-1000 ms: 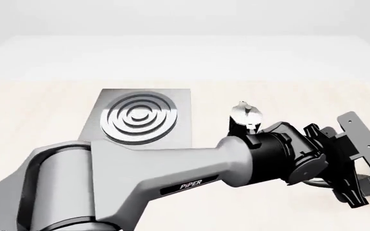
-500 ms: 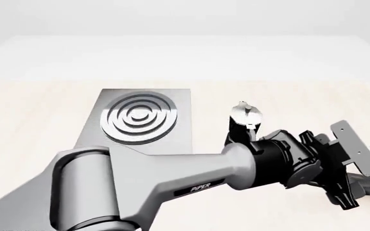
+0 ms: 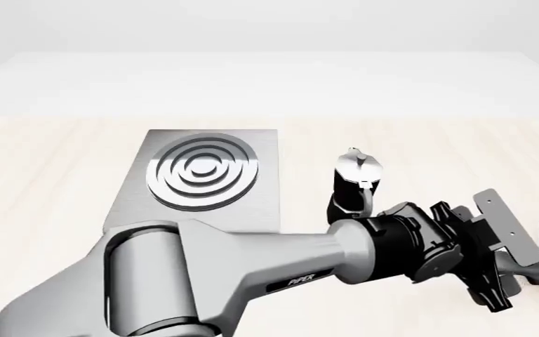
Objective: Put the frying pan on the stove.
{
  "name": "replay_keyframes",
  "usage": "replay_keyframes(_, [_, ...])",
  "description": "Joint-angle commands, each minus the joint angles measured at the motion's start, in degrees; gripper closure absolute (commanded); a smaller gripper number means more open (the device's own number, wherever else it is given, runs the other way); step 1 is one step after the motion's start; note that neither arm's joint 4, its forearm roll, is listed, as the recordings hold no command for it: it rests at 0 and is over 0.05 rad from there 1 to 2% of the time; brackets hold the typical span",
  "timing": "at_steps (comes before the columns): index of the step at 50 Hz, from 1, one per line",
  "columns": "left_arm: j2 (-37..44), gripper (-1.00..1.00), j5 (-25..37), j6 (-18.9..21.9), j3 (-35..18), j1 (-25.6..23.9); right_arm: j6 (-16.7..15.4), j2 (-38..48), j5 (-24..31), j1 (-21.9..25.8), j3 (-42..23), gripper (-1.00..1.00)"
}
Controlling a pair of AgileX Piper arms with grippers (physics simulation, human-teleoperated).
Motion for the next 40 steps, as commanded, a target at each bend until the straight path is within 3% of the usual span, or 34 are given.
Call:
replay_keyframes(1, [1.33,-1.0,-0.14,-0.58,-0.74,0.05,-0.45,0.0,-0.03,-0.21,1.51,-1.0])
replay_keyframes(32, [7.83,-1.0,-0.4,-1.19,-4.91,1.06,0.48,0.0,-0.04,-0.61,1.59,-1.0])
replay_keyframes(33, [8.11,1.0,-0.39,-1.17,-5.04,1.06,0.53,0.0,-0.16,-0.63,1.72,-1.0])
replay_keyframes(40, [8.24,1.0,-0.5,-0.36,-5.34,1.28,0.54,0.0,-0.07,-0.69,1.6,-1.0])
